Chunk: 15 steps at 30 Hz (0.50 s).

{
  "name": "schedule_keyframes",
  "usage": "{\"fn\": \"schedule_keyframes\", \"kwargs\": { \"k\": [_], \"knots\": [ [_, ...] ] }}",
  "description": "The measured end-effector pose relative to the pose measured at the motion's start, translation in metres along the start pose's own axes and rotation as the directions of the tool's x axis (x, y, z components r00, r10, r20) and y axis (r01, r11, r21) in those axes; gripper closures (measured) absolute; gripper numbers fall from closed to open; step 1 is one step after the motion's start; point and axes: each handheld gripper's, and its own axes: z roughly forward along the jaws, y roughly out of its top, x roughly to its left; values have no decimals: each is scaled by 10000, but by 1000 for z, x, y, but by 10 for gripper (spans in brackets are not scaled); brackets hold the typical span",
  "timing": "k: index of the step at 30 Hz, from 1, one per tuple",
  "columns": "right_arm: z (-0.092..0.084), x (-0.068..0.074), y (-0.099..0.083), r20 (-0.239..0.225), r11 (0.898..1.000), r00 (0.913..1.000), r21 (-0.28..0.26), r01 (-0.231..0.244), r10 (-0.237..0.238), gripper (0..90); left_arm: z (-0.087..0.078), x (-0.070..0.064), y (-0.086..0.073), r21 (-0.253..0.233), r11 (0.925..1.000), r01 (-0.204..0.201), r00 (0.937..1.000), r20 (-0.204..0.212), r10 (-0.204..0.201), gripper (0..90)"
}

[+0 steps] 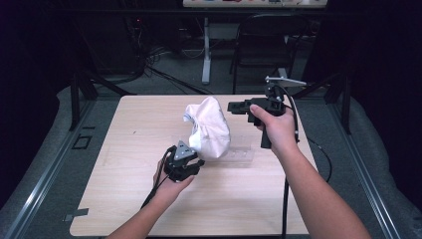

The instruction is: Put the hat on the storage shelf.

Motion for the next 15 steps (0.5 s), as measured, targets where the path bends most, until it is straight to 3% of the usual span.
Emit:
{"fn": "schedule_keyframes", "kwargs": {
  "k": [4,15],
  "knots": [
    [-2,-1,-1,108,10000,9999,1,66,-66,665,-4,3,-5,78,9999,103,9999,98,-104,564],
    [-6,-1,-4,394,9993,9985,-16,381,-380,619,-17,10,-18,32,9995,321,9995,35,-321,514]
  ]
}}
